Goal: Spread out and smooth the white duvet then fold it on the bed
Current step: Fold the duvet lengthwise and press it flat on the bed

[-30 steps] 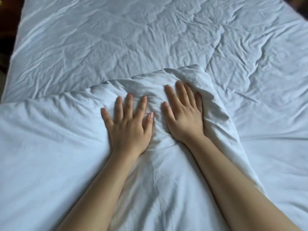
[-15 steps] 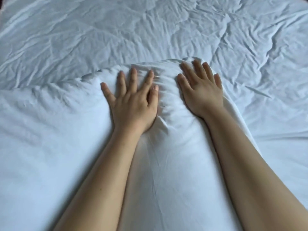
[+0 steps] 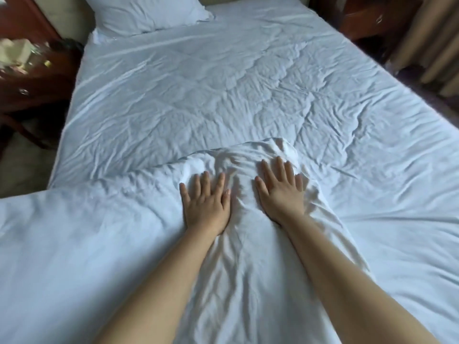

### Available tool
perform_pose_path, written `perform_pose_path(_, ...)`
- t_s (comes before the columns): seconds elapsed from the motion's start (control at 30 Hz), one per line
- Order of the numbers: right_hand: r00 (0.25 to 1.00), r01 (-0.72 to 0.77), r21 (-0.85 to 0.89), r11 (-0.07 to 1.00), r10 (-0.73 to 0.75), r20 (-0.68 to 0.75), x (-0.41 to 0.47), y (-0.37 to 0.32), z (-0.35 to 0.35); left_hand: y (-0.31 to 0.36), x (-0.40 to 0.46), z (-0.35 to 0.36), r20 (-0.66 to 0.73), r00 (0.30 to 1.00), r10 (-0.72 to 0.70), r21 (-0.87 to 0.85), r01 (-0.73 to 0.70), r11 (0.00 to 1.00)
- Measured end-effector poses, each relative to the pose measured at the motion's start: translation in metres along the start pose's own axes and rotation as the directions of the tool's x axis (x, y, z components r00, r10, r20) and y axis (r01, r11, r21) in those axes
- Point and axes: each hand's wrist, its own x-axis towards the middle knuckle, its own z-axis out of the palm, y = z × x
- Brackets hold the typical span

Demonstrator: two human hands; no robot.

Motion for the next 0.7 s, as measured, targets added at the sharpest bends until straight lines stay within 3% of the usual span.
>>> perform_pose_path(0.27,0.996,0.028,-0.027,0.999,-0.025,0.085,-0.122,-0.069,-0.021,-0.095,-0.127,-0.04,0.032,0.999,0.019,0.159,-0.024,0.987)
perform_pose_path(0.5,0.988,0.031,-0.051,0.998,-0.023,0.155,-0.232,-0.147,-0.016,-0.18,-0.213,-0.088,0.012,0.999,0.035,0.102,-0.036,0.994)
perform_pose_path(0.7,0.986,0.032,-0.012,0.999,-0.029,0.165,-0.27,-0.203,-0.006,-0.229,-0.23,-0.108,0.05,0.996,0.079,0.048,-0.081,0.996)
